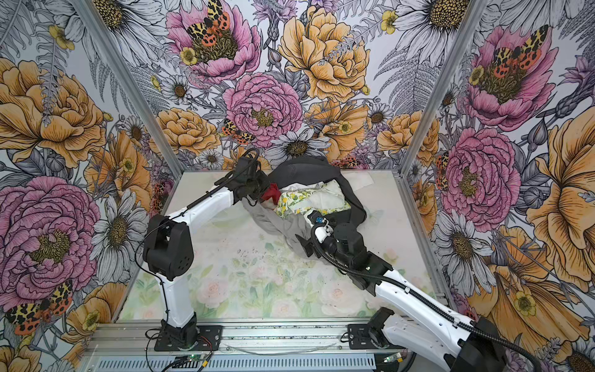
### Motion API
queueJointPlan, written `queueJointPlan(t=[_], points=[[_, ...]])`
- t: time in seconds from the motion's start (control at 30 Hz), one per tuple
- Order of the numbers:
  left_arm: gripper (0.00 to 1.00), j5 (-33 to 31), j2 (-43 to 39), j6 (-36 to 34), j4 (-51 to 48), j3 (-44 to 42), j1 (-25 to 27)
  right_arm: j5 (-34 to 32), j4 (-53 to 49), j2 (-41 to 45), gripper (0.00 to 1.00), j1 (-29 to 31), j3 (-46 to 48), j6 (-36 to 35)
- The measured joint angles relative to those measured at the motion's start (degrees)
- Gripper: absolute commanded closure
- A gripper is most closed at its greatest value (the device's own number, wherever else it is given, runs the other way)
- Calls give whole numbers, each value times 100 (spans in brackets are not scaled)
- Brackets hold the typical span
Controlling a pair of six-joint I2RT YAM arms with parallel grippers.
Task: Pick out a specific cloth from the pile
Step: 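Lift the red cloth out of the pile with the left gripper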
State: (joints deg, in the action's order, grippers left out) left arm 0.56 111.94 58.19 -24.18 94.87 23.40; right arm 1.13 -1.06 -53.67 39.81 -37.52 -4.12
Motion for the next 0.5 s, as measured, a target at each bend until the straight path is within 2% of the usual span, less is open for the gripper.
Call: queueJointPlan(t=[0.27,0.5], points=[[100,35,-15,-186,162,28,0,-136,13,9,8,4,0,17],[100,66,-114,-470,166,531,0,-232,144,9,8,4,0,61]])
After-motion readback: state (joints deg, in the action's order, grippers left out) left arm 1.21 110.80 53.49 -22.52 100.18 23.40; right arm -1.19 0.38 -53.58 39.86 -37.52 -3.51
